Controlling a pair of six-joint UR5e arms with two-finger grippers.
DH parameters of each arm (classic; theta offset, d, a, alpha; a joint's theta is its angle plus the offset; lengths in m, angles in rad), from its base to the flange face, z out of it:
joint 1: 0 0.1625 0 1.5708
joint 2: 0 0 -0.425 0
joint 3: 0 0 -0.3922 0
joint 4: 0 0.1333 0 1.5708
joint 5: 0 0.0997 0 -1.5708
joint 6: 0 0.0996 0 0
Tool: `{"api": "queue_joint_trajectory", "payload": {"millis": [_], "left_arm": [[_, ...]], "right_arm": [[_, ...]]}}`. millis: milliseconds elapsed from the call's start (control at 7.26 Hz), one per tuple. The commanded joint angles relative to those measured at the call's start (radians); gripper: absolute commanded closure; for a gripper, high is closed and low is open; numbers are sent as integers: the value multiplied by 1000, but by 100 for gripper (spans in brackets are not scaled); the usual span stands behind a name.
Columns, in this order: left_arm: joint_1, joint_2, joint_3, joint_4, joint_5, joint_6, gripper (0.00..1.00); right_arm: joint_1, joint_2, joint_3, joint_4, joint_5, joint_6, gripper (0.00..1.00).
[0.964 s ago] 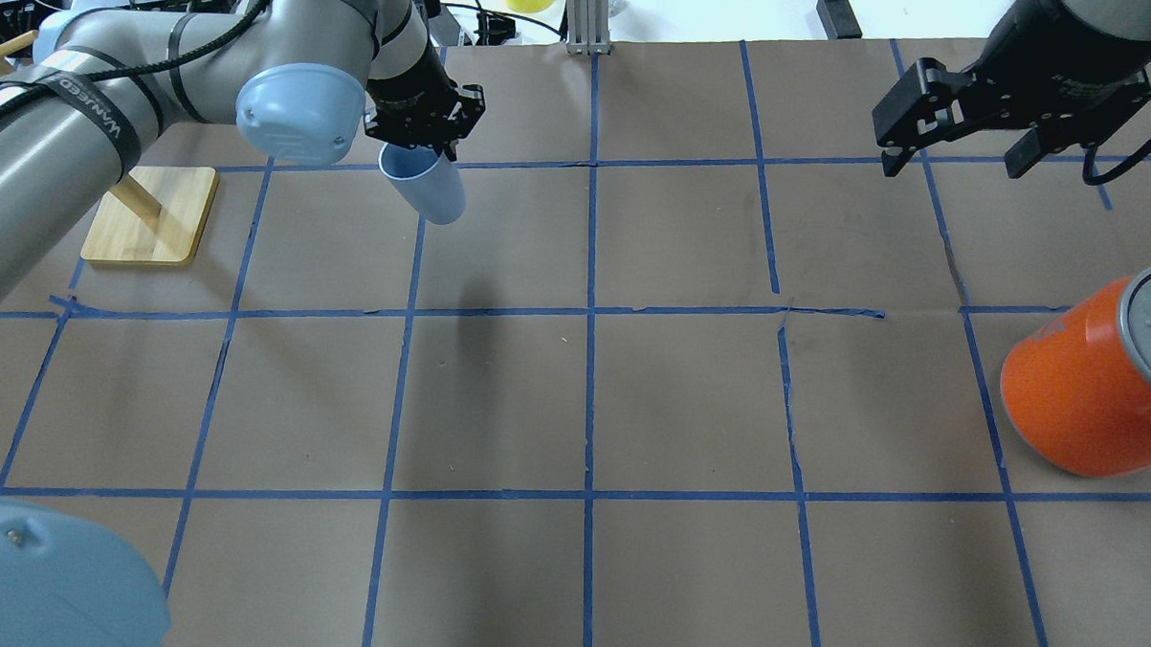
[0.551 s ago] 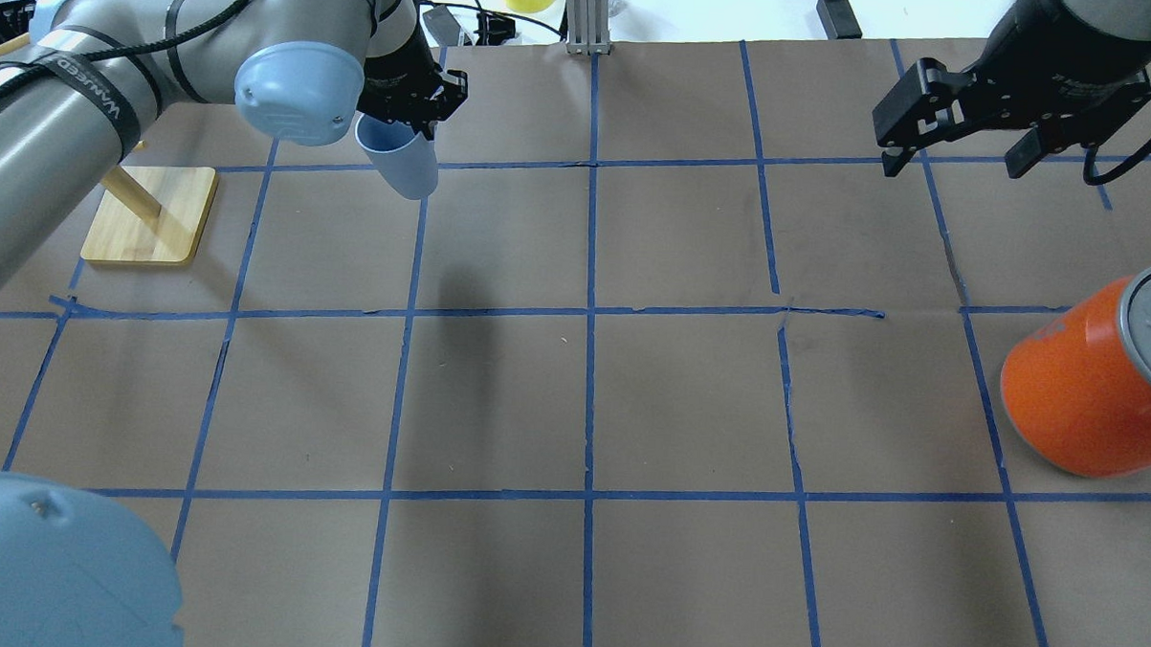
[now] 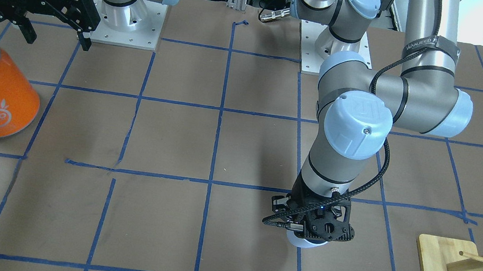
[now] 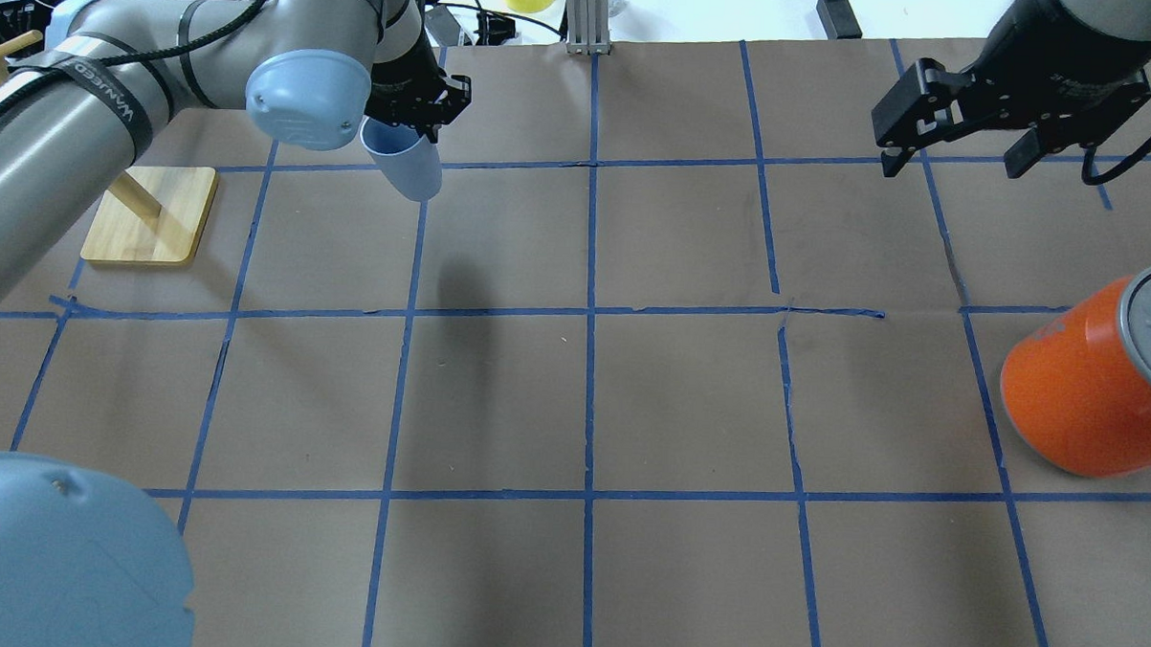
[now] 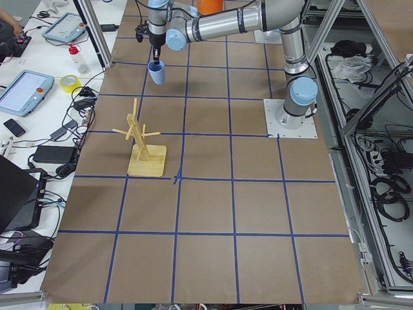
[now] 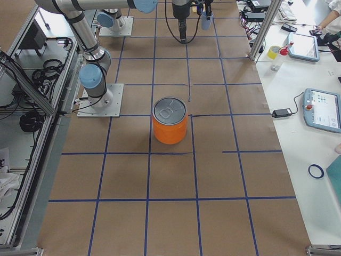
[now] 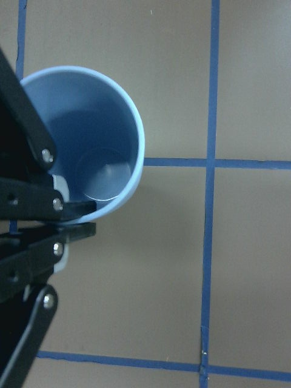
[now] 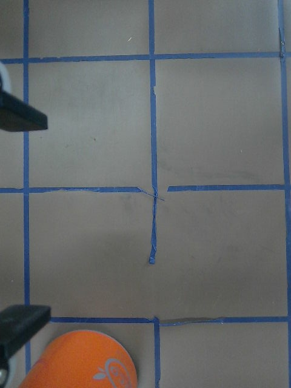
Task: Flip cup
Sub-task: 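Lift the cup with the left gripper and rotate it mouth up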
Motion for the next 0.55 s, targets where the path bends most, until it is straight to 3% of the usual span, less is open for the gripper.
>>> {"api": "queue_joint_trajectory", "payload": {"millis": [0, 413], "left_arm": [[-2, -15, -4, 16, -2, -1, 100], [-3, -48, -7, 16, -35, -32, 100]], "right_arm": [[0, 0, 0, 0, 0, 0, 0], [0, 0, 0, 0, 0, 0, 0]]}}
